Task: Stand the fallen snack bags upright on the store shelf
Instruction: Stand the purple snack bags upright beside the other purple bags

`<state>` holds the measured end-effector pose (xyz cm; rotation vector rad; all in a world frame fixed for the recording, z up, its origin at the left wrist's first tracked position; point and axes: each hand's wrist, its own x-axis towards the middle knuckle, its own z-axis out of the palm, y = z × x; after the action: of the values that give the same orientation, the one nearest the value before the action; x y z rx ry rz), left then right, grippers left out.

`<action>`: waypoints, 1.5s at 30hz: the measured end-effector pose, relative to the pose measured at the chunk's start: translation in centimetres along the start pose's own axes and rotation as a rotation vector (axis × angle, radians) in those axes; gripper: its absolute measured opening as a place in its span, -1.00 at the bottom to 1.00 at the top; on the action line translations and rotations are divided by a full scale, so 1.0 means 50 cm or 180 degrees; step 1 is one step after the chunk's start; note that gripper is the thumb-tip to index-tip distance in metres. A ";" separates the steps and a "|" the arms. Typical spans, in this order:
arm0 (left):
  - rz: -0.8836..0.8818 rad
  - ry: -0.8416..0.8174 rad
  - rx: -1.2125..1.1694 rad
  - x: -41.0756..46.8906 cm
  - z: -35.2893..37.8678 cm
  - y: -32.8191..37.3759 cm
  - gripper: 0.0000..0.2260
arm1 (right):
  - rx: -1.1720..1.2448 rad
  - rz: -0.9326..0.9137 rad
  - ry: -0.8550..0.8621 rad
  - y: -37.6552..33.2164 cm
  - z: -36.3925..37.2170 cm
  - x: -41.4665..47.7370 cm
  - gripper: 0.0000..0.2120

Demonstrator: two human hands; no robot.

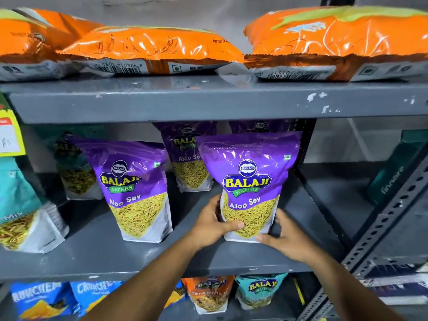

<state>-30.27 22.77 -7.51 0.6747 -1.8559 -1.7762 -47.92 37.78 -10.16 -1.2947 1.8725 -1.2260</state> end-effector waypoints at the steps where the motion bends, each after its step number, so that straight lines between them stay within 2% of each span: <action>1: -0.0037 0.0042 -0.0037 0.002 0.012 0.000 -0.33 | 0.0137 0.0017 0.0062 0.000 0.001 -0.002 -0.39; 7: 0.0106 0.0231 0.0155 0.020 0.122 -0.008 -0.31 | 0.0388 0.0374 0.0930 0.015 -0.049 -0.018 -0.52; 10: 0.0196 0.0299 0.0251 0.026 0.140 -0.023 -0.31 | 0.0281 0.0480 0.0929 0.015 -0.060 -0.024 -0.51; 16: 0.0237 0.0223 0.0241 0.031 0.140 -0.028 -0.38 | 0.0178 0.0393 0.0915 0.008 -0.077 -0.033 -0.65; 18: 0.0257 0.0178 0.0126 0.025 0.141 -0.020 -0.33 | 0.0289 0.0301 0.0906 0.008 -0.074 -0.035 -0.72; 19: 0.0301 0.0137 -0.0005 0.023 0.139 -0.013 -0.27 | 0.0410 0.0184 0.0985 0.008 -0.074 -0.034 -0.66; 21: 0.0465 0.0255 -0.0313 0.021 0.130 0.028 -0.21 | 0.0768 -0.0018 0.1277 0.008 -0.082 -0.025 -0.38; 23: 0.0827 0.0571 -0.0756 0.039 0.114 0.098 -0.41 | 0.0965 -0.0288 0.1246 0.006 -0.096 -0.017 -0.27; 25: 0.0988 0.0670 -0.0942 0.064 0.098 0.177 -0.65 | 0.0740 -0.0241 0.0927 0.007 -0.092 -0.011 -0.14; 27: 0.0980 0.0476 -0.0669 0.082 0.085 0.240 -0.80 | 0.0667 -0.0118 0.0785 0.023 -0.071 -0.013 0.08; 29: 0.0866 0.0235 -0.0296 0.096 0.075 0.277 -0.82 | 0.0643 -0.0052 0.0859 0.037 -0.054 -0.013 0.23; 32: 0.0858 0.0330 -0.0208 0.107 0.071 0.299 -0.87 | 0.0650 0.0017 0.0861 0.051 -0.048 -0.005 0.18; 38: 0.0956 0.0574 -0.1053 0.107 0.084 0.269 -0.86 | 0.0483 0.0096 0.0951 0.070 -0.041 -0.009 -0.05; 40: 0.1081 0.0594 -0.1118 0.102 0.083 0.271 -0.87 | 0.0419 0.0068 0.0943 0.067 -0.049 -0.013 -0.06; 42: 0.1270 0.0735 -0.1004 0.079 0.073 0.274 -0.83 | 0.0341 -0.0013 0.0979 0.058 -0.050 -0.021 0.01; 44: 0.1541 0.1084 -0.0514 0.031 0.050 0.248 -0.83 | 0.0020 -0.0063 0.1527 0.050 -0.039 -0.042 0.12; 45: 0.1650 0.1307 -0.0200 -0.004 0.032 0.217 -0.82 | -0.0197 -0.0142 0.1905 0.045 -0.028 -0.060 0.11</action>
<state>-31.38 24.49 3.24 0.4377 -1.5127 -1.2466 -48.84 41.33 -11.74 -1.0747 2.3067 -1.7305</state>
